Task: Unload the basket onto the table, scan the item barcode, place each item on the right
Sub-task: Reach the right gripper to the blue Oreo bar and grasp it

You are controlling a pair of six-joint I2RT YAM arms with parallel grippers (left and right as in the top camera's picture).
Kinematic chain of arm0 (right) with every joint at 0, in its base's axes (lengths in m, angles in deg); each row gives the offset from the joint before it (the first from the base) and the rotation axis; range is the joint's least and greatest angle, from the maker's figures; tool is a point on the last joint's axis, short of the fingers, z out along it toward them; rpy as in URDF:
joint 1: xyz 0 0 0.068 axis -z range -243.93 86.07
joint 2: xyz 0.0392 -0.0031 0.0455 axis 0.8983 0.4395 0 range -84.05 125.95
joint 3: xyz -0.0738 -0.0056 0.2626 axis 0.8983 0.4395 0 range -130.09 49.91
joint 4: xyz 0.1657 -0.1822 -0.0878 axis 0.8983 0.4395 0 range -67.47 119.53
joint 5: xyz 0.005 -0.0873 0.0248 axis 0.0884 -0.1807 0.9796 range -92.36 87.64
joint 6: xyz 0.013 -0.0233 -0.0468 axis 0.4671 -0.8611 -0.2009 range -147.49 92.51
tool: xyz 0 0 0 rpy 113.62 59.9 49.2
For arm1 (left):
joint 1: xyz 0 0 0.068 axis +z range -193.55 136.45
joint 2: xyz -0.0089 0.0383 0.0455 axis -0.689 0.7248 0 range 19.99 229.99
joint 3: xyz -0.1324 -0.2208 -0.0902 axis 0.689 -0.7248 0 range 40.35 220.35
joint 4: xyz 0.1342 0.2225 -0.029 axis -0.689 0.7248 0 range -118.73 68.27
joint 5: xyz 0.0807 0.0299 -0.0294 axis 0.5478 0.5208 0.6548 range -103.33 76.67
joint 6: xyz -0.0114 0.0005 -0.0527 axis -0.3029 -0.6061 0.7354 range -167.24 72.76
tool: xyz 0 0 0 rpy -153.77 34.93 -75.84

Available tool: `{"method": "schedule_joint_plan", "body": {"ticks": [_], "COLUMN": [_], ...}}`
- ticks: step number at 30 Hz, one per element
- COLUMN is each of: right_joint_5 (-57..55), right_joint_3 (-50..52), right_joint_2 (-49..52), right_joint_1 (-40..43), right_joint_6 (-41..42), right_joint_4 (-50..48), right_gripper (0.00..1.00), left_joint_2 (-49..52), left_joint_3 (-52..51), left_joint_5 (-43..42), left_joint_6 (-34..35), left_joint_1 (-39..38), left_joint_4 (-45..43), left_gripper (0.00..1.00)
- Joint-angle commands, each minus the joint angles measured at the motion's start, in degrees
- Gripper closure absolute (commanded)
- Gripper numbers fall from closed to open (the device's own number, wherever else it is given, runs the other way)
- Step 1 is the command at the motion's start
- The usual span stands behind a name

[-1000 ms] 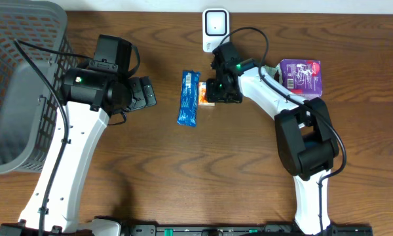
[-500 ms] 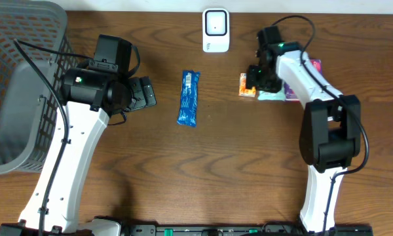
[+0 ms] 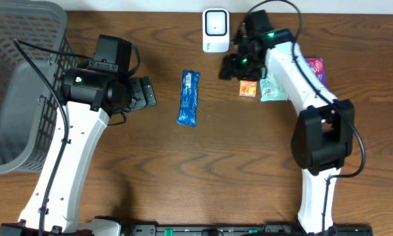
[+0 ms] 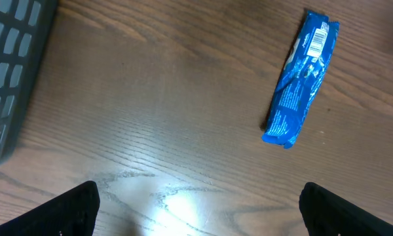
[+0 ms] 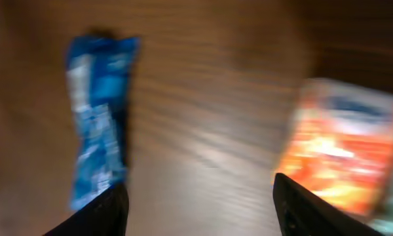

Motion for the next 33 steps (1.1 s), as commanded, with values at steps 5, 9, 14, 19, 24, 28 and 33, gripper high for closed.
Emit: {"method": "schedule_joint_plan", "body": {"ticks": [5,9,14,19,24,28,33], "right_joint_5": [4.2,4.1,4.2,4.2,4.2,4.2,4.2], "right_joint_3": [5.2,8.6,9.0,9.0,9.0,9.0,9.0], "right_joint_2": [0.5,0.5,0.5,0.5,0.5,0.5,0.5], "right_joint_1": [-6.8,-10.4,-14.4,-15.7,-15.7,-15.8,-15.8], "right_joint_6": [6.3,7.8,8.3,8.3,8.2,8.2,8.2], "right_joint_4": [-6.6,-10.6,-12.3,-12.5,-12.4,-12.5,-12.5], "right_gripper": [0.32,0.32,0.11,0.01,0.01,0.01,0.01], "left_joint_2": [-0.1,-0.1,-0.1,-0.1,-0.1,-0.1,-0.1], "left_joint_3": [0.4,0.4,0.4,0.4,0.4,0.4,0.4], "left_joint_5": [1.2,1.2,1.2,1.2,1.2,1.2,1.2], "left_joint_6": [-0.3,-0.3,-0.3,-0.3,-0.3,-0.3,-0.3], "left_joint_1": [0.2,0.2,0.2,0.2,0.2,0.2,0.2], "left_joint_4": [0.2,0.2,0.2,0.2,0.2,0.2,0.2], "left_gripper": [0.02,0.02,0.02,0.02,0.02,0.02,0.02]}}
